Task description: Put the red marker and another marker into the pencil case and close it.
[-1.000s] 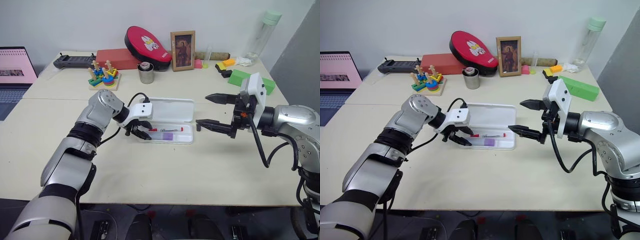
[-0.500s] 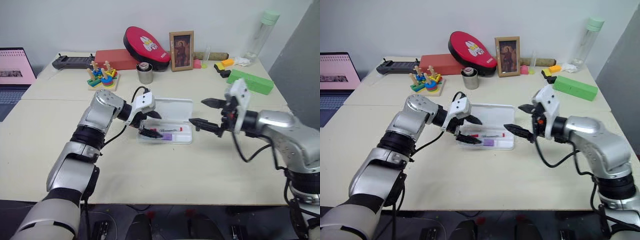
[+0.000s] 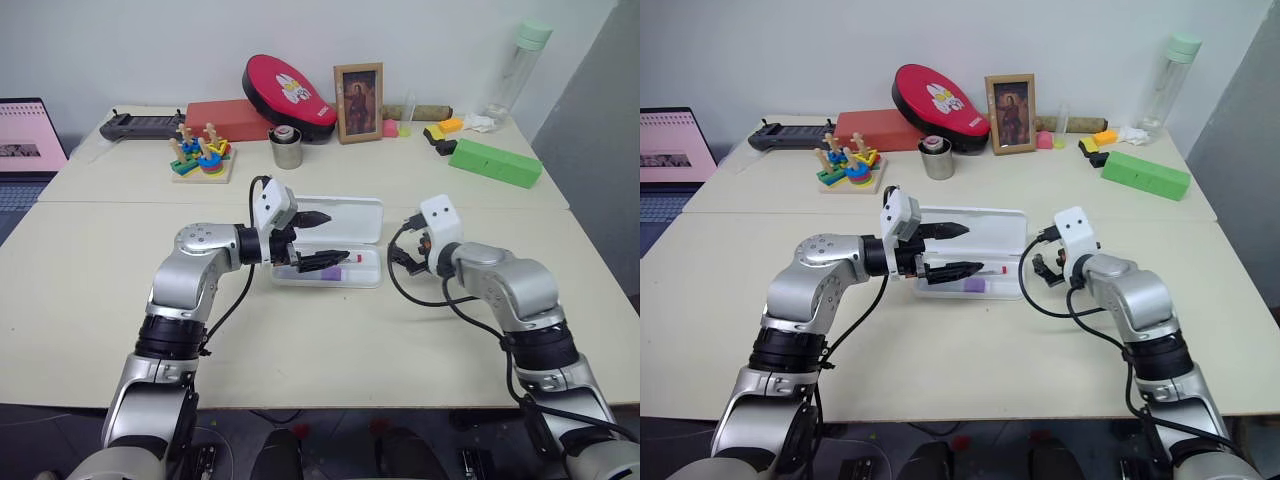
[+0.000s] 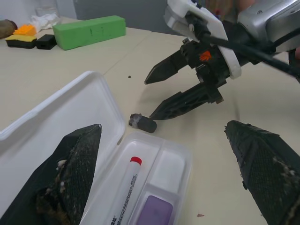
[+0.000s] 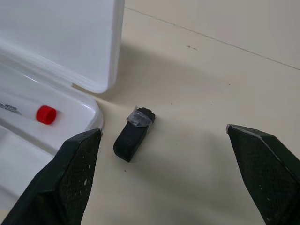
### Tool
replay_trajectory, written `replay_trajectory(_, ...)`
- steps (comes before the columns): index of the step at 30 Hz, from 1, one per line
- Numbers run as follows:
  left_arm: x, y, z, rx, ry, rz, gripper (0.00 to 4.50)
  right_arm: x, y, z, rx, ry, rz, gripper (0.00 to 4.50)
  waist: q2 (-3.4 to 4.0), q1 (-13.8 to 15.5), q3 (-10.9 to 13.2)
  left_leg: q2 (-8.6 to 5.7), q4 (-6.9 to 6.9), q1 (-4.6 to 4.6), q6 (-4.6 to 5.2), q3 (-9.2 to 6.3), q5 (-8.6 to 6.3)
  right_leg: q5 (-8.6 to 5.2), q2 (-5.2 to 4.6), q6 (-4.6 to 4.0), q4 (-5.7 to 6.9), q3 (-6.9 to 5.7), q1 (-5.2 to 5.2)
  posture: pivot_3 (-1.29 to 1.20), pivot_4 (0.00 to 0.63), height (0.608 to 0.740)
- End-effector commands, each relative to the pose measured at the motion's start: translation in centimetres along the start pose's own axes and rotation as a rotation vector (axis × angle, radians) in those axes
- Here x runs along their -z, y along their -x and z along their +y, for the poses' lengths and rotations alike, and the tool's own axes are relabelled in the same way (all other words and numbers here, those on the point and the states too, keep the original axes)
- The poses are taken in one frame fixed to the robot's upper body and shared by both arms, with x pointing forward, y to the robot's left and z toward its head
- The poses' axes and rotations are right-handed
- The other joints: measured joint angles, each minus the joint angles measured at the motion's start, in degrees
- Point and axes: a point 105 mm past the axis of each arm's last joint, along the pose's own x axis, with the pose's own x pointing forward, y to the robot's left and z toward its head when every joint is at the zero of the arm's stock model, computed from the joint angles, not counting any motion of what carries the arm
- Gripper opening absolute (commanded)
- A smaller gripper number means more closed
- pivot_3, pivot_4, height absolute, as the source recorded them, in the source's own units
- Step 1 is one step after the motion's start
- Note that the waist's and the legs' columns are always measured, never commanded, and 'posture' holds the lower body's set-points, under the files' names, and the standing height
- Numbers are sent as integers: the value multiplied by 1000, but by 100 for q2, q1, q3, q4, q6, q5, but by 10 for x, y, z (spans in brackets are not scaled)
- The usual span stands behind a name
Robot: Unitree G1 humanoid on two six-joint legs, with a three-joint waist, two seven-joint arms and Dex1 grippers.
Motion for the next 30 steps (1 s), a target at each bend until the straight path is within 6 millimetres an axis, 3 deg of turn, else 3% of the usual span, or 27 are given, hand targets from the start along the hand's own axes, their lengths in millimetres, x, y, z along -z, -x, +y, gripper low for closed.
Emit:
replay_trajectory(1,-19,6,-2,-22,-33,-61,4489,-13,-5,-3,41,9,-48,4500,0,-4,0,0,0,0,0,0,0,0,0,0,0,0,0,0,150,740)
replay_trajectory(11,-23,9,3,-66,-20,-76,4489,-3,-21,-6,65,-4,-18,4500,2,-7,-1,0,-2,1,0,1,0,1,0,-1,0,0,0,0,150,740)
replay_trajectory(14,-23,9,3,-69,-19,-77,4500,-1,-23,-5,60,4,-10,4131,2,-6,-1,0,-2,2,0,1,0,1,0,-1,0,0,0,0,150,740)
replay_trajectory(18,-25,9,4,-72,-24,-80,4500,1,-23,0,39,7,-7,3100,2,-4,-1,0,-2,2,0,1,0,1,0,-1,-1,0,0,0,150,740)
replay_trajectory(30,-24,11,5,-82,-26,-79,4500,4,-22,-1,28,20,1,562,2,-5,-1,0,-2,2,0,1,0,1,0,-1,-2,0,0,0,150,740)
